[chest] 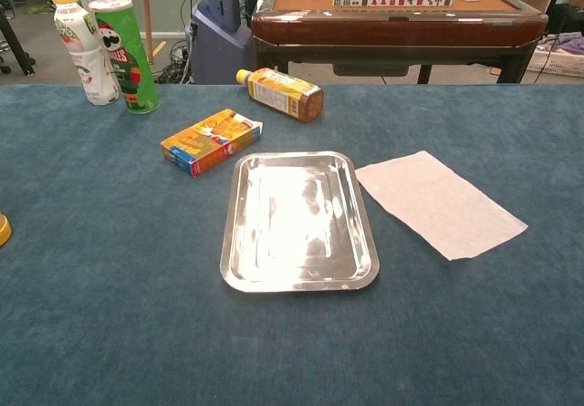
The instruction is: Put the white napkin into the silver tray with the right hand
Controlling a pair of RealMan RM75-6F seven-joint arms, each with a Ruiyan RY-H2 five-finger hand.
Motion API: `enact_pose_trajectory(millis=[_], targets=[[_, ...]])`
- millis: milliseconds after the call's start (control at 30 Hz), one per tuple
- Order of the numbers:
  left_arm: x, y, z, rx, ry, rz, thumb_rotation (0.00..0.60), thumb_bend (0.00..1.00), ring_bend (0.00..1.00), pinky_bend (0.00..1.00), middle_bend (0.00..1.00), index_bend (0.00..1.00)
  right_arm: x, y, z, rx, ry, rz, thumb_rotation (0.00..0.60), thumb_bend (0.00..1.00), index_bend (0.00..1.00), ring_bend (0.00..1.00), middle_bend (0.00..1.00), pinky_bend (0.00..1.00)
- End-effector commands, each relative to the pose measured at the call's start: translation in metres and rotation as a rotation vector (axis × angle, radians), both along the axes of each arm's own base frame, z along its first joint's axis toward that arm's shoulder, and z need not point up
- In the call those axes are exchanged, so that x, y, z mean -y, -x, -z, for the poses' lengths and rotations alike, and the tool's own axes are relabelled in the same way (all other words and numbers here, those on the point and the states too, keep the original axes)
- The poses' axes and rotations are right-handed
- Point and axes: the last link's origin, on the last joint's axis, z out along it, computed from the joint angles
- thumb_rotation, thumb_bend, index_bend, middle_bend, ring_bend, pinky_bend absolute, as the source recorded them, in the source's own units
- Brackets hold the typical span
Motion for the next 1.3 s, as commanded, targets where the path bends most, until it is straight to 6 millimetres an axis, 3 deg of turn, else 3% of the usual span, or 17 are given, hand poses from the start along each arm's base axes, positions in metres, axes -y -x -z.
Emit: enact_pose_trajectory(millis=[33, 233, 433, 933, 1300], targets=[[0.000, 0.000, 0.000, 0.001, -0.001, -0.002, 0.600, 0.29, 0.01, 0.00, 0.03, 0.12, 0.001, -0.001, 0.001, 0.001, -0.004, -0.003, 0.600, 0.12, 0.30, 0.11, 0.22, 0.20], [0.002, -0.002, 0.000, 0.005, -0.002, 0.008, 0.600, 0.29, 0.01, 0.00, 0.03, 0.12, 0.002, -0.004, 0.006, 0.001, -0.004, -0.010, 0.600, 0.12, 0.30, 0.11, 0.22, 0.19], [0.005, -0.005, 0.002, 0.018, 0.007, 0.023, 0.600, 0.29, 0.01, 0.00, 0.03, 0.12, 0.014, -0.019, 0.026, 0.007, -0.113, -0.059, 0.600, 0.16, 0.30, 0.11, 0.22, 0.19], [0.013, -0.006, -0.001, 0.021, 0.003, 0.029, 0.600, 0.29, 0.01, 0.00, 0.03, 0.12, 0.053, -0.061, 0.104, 0.051, -0.309, -0.174, 0.600, 0.16, 0.30, 0.11, 0.23, 0.19], [0.018, -0.004, -0.004, 0.022, -0.005, 0.025, 0.600, 0.29, 0.01, 0.00, 0.03, 0.12, 0.068, -0.076, 0.153, 0.080, -0.358, -0.176, 0.600, 0.11, 0.33, 0.11, 0.25, 0.19]])
